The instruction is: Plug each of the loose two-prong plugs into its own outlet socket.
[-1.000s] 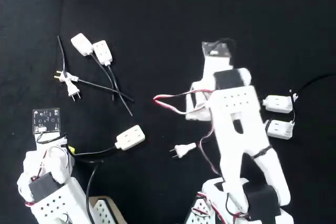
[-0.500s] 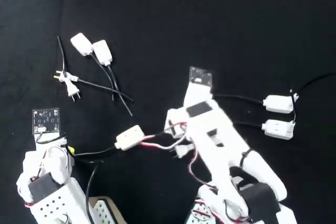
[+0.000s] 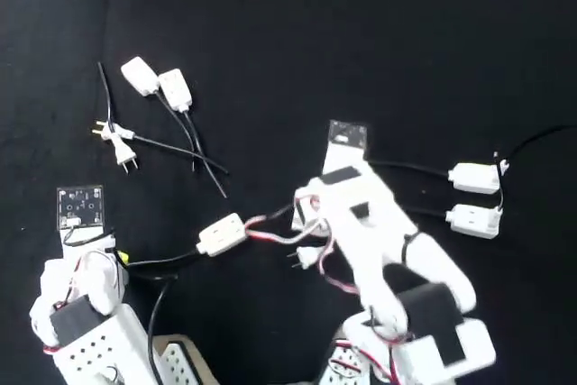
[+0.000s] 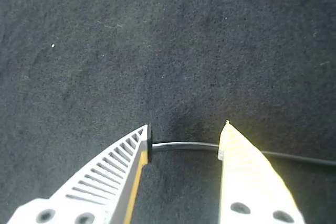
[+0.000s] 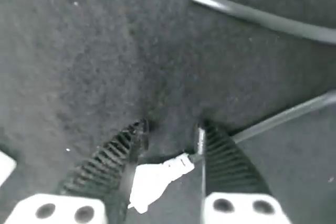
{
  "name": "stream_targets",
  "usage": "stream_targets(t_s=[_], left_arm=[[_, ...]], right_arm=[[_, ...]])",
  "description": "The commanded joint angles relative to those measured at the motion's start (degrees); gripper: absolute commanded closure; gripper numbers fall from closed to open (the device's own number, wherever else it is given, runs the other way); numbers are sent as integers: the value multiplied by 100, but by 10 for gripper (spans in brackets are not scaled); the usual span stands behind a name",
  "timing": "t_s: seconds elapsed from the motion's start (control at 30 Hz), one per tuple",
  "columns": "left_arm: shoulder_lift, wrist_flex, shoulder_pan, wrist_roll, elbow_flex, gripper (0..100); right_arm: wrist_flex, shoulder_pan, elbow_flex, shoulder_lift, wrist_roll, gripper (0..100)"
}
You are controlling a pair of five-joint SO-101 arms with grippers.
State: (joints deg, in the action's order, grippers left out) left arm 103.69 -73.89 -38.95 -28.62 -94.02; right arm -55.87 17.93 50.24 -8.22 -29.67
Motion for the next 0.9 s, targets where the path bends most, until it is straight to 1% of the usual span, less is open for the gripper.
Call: stream_targets(t_s=[0.0,0.07,0.17,0.3,0.4,0.53,0.6,0.73,0.87], left_arm=[[53,-9,22,-35,40,780],[53,-18,22,-35,40,780],[53,-18,22,-35,40,780],[53,-26,22,-35,40,780],[53,-26,22,-35,40,780],[53,-26,22,-35,40,780],[53,-26,22,-35,40,780],[53,-26,22,-35,40,780],[53,-26,22,-35,40,780]], right_arm=[[-519,-484,-954,-418,369,848],[-1143,-615,-1367,-699,360,828],[-1908,-615,-1648,-1007,343,805],[-2321,-615,-1332,-1138,18,804],[-1864,-545,-629,-1138,-132,804],[-633,-422,365,-1138,-167,805],[-176,-396,690,-1138,-176,811],[141,-422,1007,-1138,-105,894],[281,-440,1156,-1138,70,894]])
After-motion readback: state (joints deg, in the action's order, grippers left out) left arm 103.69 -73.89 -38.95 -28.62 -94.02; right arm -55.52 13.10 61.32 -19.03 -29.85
